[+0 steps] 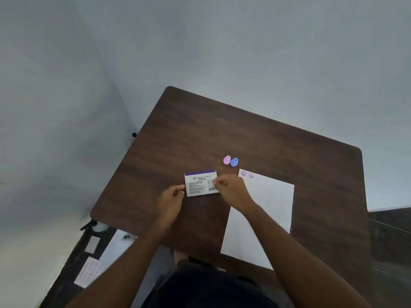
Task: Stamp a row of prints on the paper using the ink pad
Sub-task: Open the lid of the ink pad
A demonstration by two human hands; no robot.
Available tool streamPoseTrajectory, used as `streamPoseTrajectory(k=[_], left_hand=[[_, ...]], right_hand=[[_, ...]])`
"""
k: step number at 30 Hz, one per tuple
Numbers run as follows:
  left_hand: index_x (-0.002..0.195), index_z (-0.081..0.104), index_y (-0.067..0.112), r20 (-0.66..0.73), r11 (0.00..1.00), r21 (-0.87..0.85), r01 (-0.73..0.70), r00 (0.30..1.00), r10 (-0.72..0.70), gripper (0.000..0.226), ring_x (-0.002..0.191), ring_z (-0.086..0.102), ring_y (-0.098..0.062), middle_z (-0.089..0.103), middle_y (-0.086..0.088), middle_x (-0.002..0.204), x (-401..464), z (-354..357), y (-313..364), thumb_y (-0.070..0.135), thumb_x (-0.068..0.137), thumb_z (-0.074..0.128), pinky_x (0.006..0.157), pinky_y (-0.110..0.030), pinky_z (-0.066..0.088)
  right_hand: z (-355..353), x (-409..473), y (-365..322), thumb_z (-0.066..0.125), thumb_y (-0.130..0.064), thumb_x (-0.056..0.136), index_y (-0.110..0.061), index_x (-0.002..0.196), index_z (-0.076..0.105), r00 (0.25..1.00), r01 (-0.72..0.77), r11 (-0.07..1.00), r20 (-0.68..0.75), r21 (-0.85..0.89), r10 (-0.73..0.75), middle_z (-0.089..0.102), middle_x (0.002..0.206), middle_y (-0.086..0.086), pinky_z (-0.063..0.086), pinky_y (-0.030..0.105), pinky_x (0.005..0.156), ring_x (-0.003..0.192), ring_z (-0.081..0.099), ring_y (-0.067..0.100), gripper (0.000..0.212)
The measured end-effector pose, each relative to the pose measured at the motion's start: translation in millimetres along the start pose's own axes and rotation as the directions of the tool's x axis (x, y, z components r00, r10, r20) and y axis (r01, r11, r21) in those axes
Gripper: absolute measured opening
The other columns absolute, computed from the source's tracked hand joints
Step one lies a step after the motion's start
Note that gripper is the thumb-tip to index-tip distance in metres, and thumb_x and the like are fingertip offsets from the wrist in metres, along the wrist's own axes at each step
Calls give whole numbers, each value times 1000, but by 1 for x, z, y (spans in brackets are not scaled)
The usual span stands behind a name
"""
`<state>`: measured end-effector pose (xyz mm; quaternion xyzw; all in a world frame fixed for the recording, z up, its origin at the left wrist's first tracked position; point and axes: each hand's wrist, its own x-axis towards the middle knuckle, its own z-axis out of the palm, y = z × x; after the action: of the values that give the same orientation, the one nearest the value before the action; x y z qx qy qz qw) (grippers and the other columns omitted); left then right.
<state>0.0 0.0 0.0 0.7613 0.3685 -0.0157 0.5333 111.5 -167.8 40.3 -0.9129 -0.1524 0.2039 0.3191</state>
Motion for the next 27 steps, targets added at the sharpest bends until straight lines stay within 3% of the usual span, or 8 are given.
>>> streamPoseTrajectory(k=[3, 7, 13, 16, 19, 23, 27], left_hand=[[122, 62, 19, 14, 996, -56, 67, 998, -66, 32, 113, 58, -16, 64, -2, 124, -3, 6, -3, 16, 91, 54, 102, -40, 44], [134, 52, 16, 24, 995, -12, 103, 994, -103, 42, 119, 52, -19, 55, -5, 132, -6, 16, -4, 18, 92, 50, 104, -41, 41], [133, 51, 19, 34, 993, 90, 78, 996, -81, 45, 90, 58, -11, 52, 3, 104, -9, 23, -8, 14, 88, 57, 90, -37, 50], [133, 51, 19, 32, 993, 89, 74, 997, -77, 45, 89, 56, -7, 50, 5, 105, -10, 22, -11, 16, 88, 59, 88, -31, 49], [132, 53, 18, 36, 993, 106, 47, 998, -51, 45, 91, 55, -8, 50, 4, 109, -10, 21, -11, 15, 88, 60, 89, -30, 48], [133, 51, 20, 82, 988, 154, -8, 997, -4, 46, 107, 51, -15, 48, 6, 113, -11, 19, -12, 18, 88, 60, 97, -36, 46], [132, 53, 16, 74, 990, 143, 4, 997, -15, 46, 106, 51, -17, 52, 0, 116, -9, 18, -10, 15, 87, 62, 97, -36, 46]], right_hand=[[8, -1, 6, 61, -20, 90, -8, 104, 71, 992, -56, 998, 108, -22, 58, 70, 115, 8, 42, 12, 76, 99, 65, 17, 21], [14, 1, 13, 57, -19, 92, -7, 106, 68, 983, -169, 985, 60, -36, 171, 68, 116, 10, 46, 20, 79, 101, 64, 22, 22], [22, 2, 24, 61, -17, 90, -10, 80, 62, 977, -202, 979, 66, -15, 202, 72, 101, 9, 39, 7, 59, 73, 58, 8, 13], [26, 3, 26, 61, -14, 89, -8, 88, 67, 969, -228, 973, 102, 38, 224, 72, 105, 7, 49, 13, 68, 82, 64, 14, 8], [27, 4, 28, 61, -11, 88, -16, 82, 63, 969, -233, 971, 99, 56, 227, 71, 104, 6, 50, 14, 70, 89, 66, 19, 8], [27, 6, 33, 60, -10, 88, -9, 107, 69, 965, -221, 974, 160, 54, 210, 69, 117, 5, 51, 14, 72, 97, 65, 18, 21], [28, 10, 36, 60, -12, 89, -9, 103, 68, 961, -248, 967, 139, 54, 238, 68, 118, 6, 53, 19, 78, 98, 64, 20, 17]])
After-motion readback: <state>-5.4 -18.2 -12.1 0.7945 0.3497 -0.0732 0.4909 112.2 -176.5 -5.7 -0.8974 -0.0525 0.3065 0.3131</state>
